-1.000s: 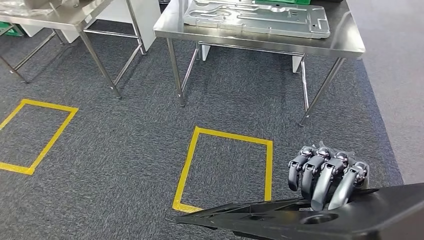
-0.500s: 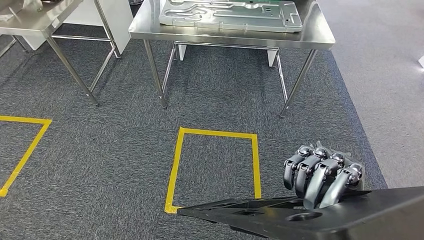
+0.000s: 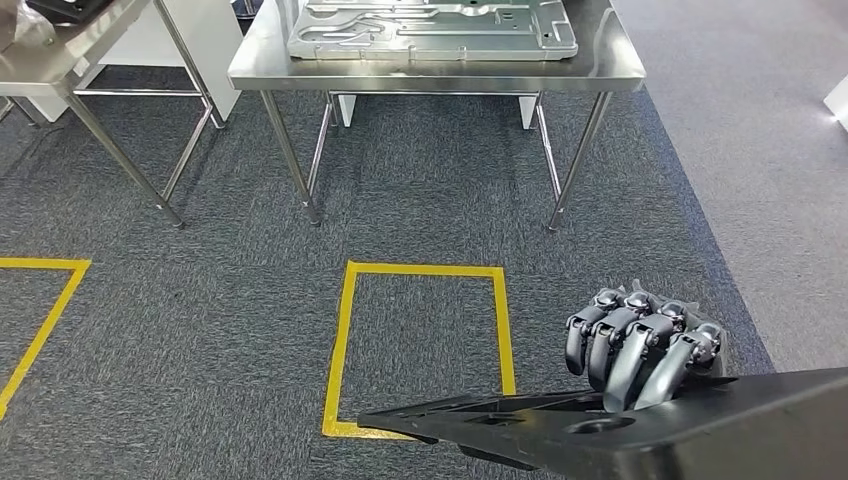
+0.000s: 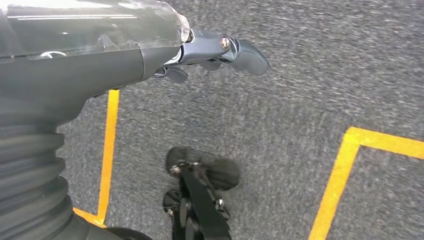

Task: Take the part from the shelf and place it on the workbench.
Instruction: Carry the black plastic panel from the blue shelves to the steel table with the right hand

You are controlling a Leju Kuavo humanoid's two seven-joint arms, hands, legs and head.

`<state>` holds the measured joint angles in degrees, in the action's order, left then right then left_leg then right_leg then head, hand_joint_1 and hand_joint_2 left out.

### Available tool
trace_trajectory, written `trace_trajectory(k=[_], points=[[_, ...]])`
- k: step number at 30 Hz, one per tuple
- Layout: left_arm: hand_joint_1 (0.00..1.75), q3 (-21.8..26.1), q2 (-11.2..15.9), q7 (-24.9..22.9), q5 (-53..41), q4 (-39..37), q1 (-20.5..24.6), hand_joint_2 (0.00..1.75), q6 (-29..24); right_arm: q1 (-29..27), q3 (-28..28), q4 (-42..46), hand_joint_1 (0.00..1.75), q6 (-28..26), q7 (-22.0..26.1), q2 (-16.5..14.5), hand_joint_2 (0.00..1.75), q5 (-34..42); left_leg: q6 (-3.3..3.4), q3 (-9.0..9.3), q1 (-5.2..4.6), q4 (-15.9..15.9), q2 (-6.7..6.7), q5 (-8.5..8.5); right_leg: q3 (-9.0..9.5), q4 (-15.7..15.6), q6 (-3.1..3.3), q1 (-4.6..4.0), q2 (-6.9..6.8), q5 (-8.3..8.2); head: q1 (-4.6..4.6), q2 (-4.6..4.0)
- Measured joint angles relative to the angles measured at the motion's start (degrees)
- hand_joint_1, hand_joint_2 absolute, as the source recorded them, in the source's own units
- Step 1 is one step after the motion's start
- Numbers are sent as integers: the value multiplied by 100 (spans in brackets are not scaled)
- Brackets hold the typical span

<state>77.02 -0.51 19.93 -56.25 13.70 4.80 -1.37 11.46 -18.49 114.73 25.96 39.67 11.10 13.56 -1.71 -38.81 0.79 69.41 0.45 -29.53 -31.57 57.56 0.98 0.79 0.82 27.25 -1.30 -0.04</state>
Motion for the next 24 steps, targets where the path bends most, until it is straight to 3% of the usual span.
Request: trace_trajectory(k=[2,3,6,8,9,11,12,13,14,16,18,20,22,24], points=[[0,0,7,10,-8,0,1,175,2,-18,12,1,157,46,0,-10,175,-39,49,341,-6,-770,-27,352,64,13,-47,-8,29,66,-1,0],[0,0,9,14,-10,0,4,175,2,-29,20,1,157,72,-1,-21,175,-64,84,441,-15,-997,-42,411,74,19,-75,-15,39,89,-2,0],[0,-1,13,19,-16,0,9,175,6,-62,46,6,157,103,-2,-60,175,-124,202,492,-23,-1110,-55,370,78,13,-165,-23,56,131,1,0],[0,-4,14,23,-19,0,11,175,19,-68,66,16,157,104,0,-68,175,-145,278,556,-7,-1163,-46,362,33,178,-224,-14,23,238,-9,0],[0,-6,14,25,-20,0,14,175,27,-72,77,20,157,103,1,-72,175,-149,313,593,0,-1186,-39,353,-90,436,-247,-6,2,360,-15,0],[0,-7,14,27,-20,0,14,175,37,-95,97,22,157,102,2,-80,175,-152,356,642,-12,-1191,-28,309,-531,1198,-277,3,-28,641,-22,0],[0,-7,15,27,-20,0,11,175,38,-112,104,21,157,102,2,-84,175,-152,364,665,-17,-1190,-26,284,-750,1519,-286,6,-33,707,-21,0],[0,-7,15,27,-20,0,8,175,39,-126,107,20,157,102,2,-85,175,-154,364,697,-20,-1188,-25,254,-883,1651,-288,7,-38,656,-21,0],[0,-7,16,27,-20,0,6,175,40,-133,109,20,157,102,1,-85,175,-155,358,739,-21,-1186,-25,221,-900,1558,-281,7,-44,488,-21,0],[0,-7,16,27,-20,0,3,175,48,-137,113,20,157,102,0,-86,175,-157,330,839,-22,-1185,-27,142,-663,865,-239,-2,-70,-21,-22,0],[0,-9,15,29,-21,0,9,175,56,-133,117,21,157,102,1,-94,175,-166,272,892,-37,-1176,-26,71,-416,259,-185,-40,-104,-264,-20,0],[0,-10,17,31,-22,0,14,175,58,-127,120,25,157,100,1,-115,175,-186,207,901,-47,-1189,-12,29,-364,118,-140,-76,-99,-217,-17,0],[0,-11,20,32,-23,0,23,175,55,-120,119,27,157,91,0,-144,175,-216,145,935,-50,-1189,8,-24,-314,69,-88,-45,-66,-184,-17,0],[0,-13,23,34,-23,0,38,175,51,-98,117,27,157,78,-1,-181,175,-240,95,820,-45,-858,7,-193,-212,16,-20,-12,-62,-141,4,0]])
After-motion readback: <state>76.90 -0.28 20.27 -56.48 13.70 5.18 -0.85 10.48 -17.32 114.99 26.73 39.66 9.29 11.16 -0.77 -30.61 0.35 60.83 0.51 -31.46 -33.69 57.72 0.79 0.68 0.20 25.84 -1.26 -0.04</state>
